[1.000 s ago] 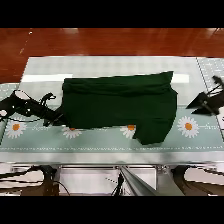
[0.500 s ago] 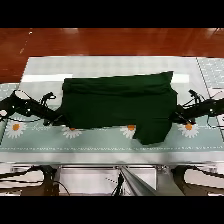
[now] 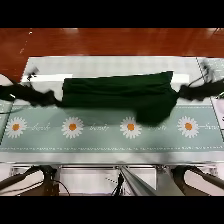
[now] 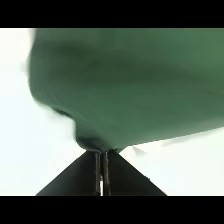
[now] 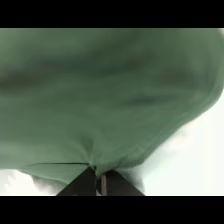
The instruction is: Fold the shirts.
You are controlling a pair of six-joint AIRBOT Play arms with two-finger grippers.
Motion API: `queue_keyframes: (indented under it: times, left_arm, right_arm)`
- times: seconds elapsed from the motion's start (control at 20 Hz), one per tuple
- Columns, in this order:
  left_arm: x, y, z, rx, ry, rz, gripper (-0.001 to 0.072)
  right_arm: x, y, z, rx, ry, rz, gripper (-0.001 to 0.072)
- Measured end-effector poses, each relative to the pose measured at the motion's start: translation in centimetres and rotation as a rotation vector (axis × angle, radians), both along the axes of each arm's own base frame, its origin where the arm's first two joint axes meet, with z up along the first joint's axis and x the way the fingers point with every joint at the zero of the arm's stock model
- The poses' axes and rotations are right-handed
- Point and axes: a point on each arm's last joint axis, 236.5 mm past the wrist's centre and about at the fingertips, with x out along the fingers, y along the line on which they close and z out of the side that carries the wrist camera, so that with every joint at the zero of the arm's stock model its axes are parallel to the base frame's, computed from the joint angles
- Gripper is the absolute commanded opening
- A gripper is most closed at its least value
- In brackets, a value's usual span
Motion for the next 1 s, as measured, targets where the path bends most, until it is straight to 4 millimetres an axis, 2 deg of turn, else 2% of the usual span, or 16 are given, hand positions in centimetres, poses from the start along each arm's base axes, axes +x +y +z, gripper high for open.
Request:
queue_keyframes:
  times: [0.05,0.1,0.15,0.2,0.25,0.3,0.35,0.4,0.45,0.5,0.55,0.7,0.75,0.85,0.9,1.0]
  left_arm:
    - [1.6,0.1,5.0,0.015,-0.142,0.01,0.0027]
    - [2.5,0.0,10.9,0.029,-0.304,0.017,0.0027]
    - [2.7,-0.3,16.8,0.042,-0.462,0.021,0.0027]
    - [2.1,-0.7,23.6,0.063,-0.649,0.022,0.0026]
    - [0.6,-1.1,29.8,0.087,-0.822,0.029,0.0026]
    - [-1.8,-1.4,35.7,0.12,-0.987,0.038,0.0026]
    - [-4.4,-1.5,40.3,0.153,-1.124,0.055,0.0026]
    - [-7.5,-1.6,44.6,0.183,-1.25,0.08,0.0026]
    - [-10.2,-1.7,47.4,0.211,-1.333,0.099,0.0026]
    - [-13.2,-1.9,49.7,0.232,-1.408,0.113,0.0026]
    - [-15.6,-2.2,51.3,0.248,-1.461,0.12,0.0026]
    - [-21.2,-2.4,53.3,0.321,-1.535,0.142,0.0026]
    - [-22.6,-2.3,53.4,0.337,-1.536,0.154,0.0026]
    - [-24.0,-1.7,52.5,0.378,-1.488,0.173,0.0026]
    - [-24.4,-1.5,51.9,0.394,-1.461,0.178,0.0026]
    - [-24.3,-1.1,49.6,0.417,-1.355,0.163,0.0026]
  right_arm:
    - [0.9,0.1,4.8,-0.023,-0.12,0.007,0.0027]
    - [1.5,0.2,10.6,-0.055,-0.272,0.009,0.0027]
    - [1.5,0.2,16.9,-0.095,-0.434,0.0,0.0027]
    - [0.8,0.3,22.7,-0.134,-0.587,-0.011,0.0026]
    - [-0.7,0.6,28.9,-0.175,-0.748,-0.029,0.0026]
    - [-2.7,0.8,34.0,-0.209,-0.876,-0.052,0.0026]
    - [-5.1,0.9,38.5,-0.244,-0.988,-0.081,0.0026]
    - [-7.5,0.9,42.2,-0.275,-1.08,-0.114,0.0026]
    - [-10.1,1.1,45.2,-0.303,-1.155,-0.141,0.0026]
    - [-12.5,1.3,47.6,-0.323,-1.217,-0.162,0.0026]
    - [-14.5,1.6,49.1,-0.339,-1.256,-0.175,0.0026]
    - [-19.4,2.1,51.7,-0.381,-1.314,-0.206,0.0026]
    - [-20.6,2.3,51.9,-0.394,-1.313,-0.21,0.0026]
    - [-22.1,2.2,51.6,-0.421,-1.287,-0.217,0.0026]
    - [-22.4,2.1,50.9,-0.434,-1.255,-0.217,0.0026]
    - [-22.3,1.7,48.2,-0.456,-1.133,-0.198,0.0026]
